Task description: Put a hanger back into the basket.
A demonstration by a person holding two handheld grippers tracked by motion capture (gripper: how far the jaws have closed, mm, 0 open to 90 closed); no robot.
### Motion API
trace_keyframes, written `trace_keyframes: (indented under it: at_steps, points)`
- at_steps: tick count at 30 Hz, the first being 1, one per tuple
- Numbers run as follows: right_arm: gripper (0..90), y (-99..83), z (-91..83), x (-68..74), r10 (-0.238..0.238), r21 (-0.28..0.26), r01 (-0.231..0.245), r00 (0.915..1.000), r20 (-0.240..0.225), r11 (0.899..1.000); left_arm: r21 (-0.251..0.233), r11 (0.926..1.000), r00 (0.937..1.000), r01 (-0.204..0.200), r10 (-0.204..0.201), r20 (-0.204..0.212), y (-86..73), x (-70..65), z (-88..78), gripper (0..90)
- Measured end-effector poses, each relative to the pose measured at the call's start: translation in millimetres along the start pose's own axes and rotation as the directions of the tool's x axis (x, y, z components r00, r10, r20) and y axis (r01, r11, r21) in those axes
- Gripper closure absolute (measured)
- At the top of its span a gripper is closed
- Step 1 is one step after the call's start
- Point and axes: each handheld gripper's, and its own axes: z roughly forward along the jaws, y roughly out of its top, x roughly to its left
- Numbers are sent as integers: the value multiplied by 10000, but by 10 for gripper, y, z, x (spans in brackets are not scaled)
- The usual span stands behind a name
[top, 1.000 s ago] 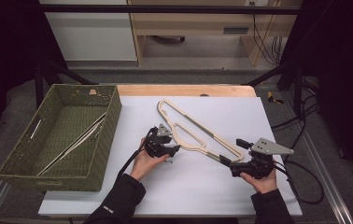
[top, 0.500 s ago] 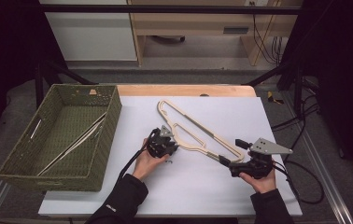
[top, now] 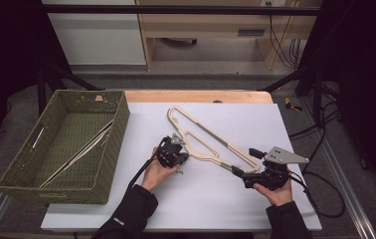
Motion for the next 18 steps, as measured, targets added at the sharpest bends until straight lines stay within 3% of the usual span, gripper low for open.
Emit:
trace_keyframes:
  at_steps: [7, 18]
  points:
    - [103, -1, 51, -2, -29, 150, 29, 10000, -40, 9999, -155, 9999, 9998, 12, -14, -173, 44, -32, -102, 885]
    - [110, 32, 221, 47, -107, 332, 121, 9991, -415, 9994, -35, 9990, 9969, -440, 437, -651, 146, -148, -417, 886]
